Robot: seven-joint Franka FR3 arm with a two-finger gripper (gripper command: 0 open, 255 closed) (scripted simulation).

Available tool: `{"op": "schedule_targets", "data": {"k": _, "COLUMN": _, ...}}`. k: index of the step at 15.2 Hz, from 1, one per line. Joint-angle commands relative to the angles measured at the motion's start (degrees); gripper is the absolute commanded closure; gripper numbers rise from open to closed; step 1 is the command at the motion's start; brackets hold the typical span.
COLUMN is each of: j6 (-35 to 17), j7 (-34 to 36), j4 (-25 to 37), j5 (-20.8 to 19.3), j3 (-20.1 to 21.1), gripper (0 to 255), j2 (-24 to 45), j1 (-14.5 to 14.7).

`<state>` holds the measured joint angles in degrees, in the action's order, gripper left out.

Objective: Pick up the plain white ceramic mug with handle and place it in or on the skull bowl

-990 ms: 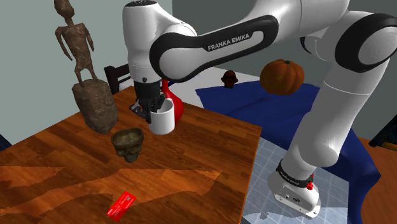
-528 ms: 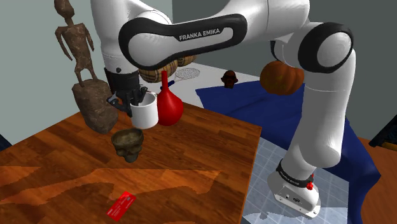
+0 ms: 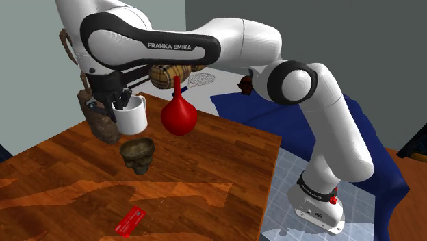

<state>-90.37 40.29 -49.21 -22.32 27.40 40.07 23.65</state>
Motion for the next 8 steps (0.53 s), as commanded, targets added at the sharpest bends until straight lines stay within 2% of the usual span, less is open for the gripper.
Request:
{"op": "schedule_targets", "data": {"k": 1, "j6": -1.0, "j7": 0.1, "j4": -0.5, "j5": -0.1, "j3": -0.1, "gripper": 255, "j2": 0.4, "j1": -0.2}}
{"op": "schedule_targets", "data": {"k": 8, "j6": -7.8, "j7": 1.4, "j4": -10.0, "j5": 0.3, "j3": 0.3, "gripper": 255, "j2": -1.7, "j1": -2.6}}
